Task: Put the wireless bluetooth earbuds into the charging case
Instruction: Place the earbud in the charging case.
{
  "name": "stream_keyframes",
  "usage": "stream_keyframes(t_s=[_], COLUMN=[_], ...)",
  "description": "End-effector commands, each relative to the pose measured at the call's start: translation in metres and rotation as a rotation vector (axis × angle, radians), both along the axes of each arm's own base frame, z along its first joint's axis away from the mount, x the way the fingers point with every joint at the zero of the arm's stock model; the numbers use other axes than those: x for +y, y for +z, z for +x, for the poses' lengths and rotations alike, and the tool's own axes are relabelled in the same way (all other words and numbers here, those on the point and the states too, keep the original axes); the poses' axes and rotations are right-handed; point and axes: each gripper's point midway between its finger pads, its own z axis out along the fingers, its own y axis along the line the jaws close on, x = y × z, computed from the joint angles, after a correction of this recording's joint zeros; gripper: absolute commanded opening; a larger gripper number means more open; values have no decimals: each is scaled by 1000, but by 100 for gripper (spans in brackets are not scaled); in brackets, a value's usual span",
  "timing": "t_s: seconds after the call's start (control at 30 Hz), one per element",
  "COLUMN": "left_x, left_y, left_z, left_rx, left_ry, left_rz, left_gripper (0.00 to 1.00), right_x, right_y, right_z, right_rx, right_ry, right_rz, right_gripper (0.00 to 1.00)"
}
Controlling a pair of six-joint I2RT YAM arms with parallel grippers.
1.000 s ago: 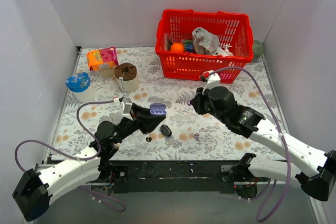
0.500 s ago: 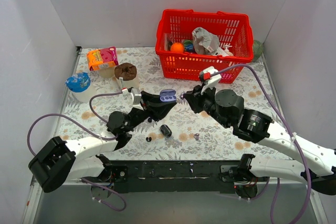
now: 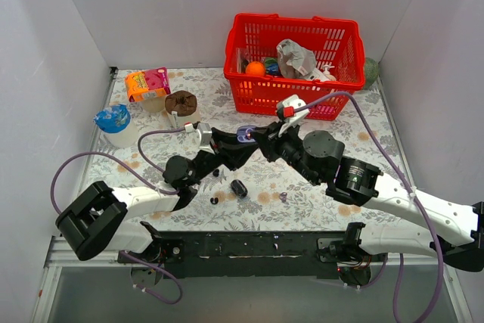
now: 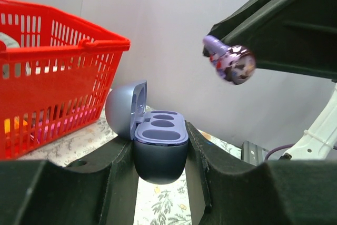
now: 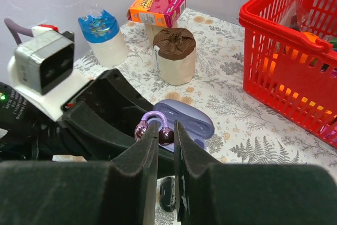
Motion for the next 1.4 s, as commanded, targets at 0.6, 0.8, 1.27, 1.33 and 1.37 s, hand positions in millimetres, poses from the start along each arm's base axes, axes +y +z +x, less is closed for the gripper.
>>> stream_keyframes(t_s=[0.6,0.8,1.27,1.33,1.37], left_x=[7,4,-2,-2,-2], left_y=[69,74,88,89,88], left_z=[-18,-20,-26,-26,-26], left_rx=[-139,-146,-175,-175,-172], left_ry=[-42,-51,-70,-71,-69], left_rz=[-252,-260,-277,-279,-277], left_gripper=[0,0,0,0,0], right_x=[4,4,-2,-3,-5], right_y=[1,-3,-15,-16,-15], right_z=[15,17,20,21,21], right_rx=[-11,-7,12,9,7], right_ry=[-101,-115,-149,-158,-163], right_rz=[59,40,6,8,12], right_gripper=[1,1,1,1,1])
